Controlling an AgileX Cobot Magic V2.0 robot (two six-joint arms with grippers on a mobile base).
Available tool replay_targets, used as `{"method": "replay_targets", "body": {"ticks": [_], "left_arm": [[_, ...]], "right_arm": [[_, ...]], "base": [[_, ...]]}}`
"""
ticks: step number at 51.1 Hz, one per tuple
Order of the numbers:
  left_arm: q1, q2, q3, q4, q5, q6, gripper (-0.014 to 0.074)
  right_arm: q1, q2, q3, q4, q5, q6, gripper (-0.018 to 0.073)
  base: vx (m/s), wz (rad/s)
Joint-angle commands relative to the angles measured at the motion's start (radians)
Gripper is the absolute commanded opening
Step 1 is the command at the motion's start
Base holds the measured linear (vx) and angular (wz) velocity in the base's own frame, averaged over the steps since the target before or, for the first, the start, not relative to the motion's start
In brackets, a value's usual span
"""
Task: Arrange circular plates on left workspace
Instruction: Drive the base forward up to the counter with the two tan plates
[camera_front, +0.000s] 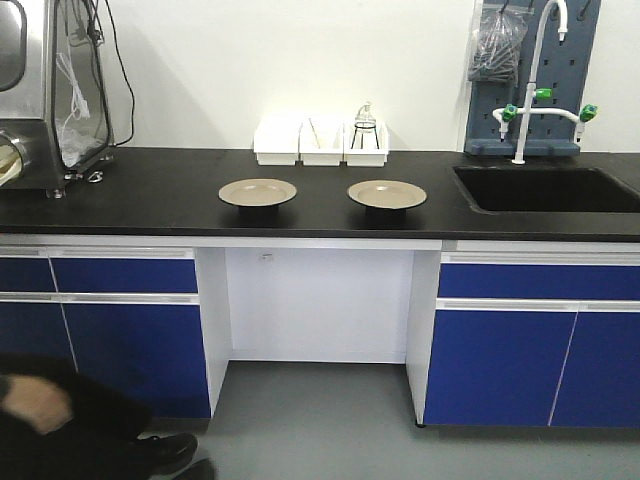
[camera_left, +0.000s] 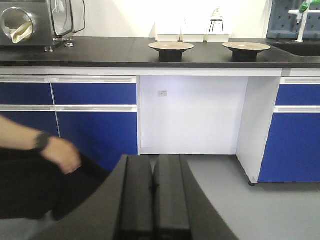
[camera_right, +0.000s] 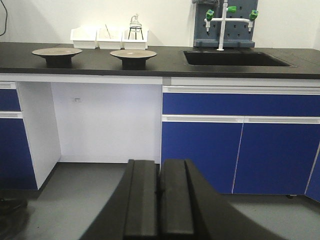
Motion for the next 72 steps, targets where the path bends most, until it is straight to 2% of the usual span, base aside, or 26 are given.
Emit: {"method": "replay_targets", "body": {"ticks": [1,44,72], "left_arm": [[-0.004,-0.015,0.020,-0.012,-0.083,-0.007,0.0000],[-0.004,-0.015,0.020,-0.012,-0.083,-0.007,0.0000],[-0.004,-0.015,0.020,-0.012,-0.083,-0.007,0.0000]], "right_arm": [[-0.006,-0.014,0.018,-0.001,-0.077,-0.007,-0.0002],[-0.006,-0.014,0.018,-0.001,-0.077,-0.007,-0.0002],[-0.006,-0.014,0.018,-0.001,-0.077,-0.007,-0.0002]], "base": [[0.00,0.00],[0.02,0.01],[0.29,-0.03]]}}
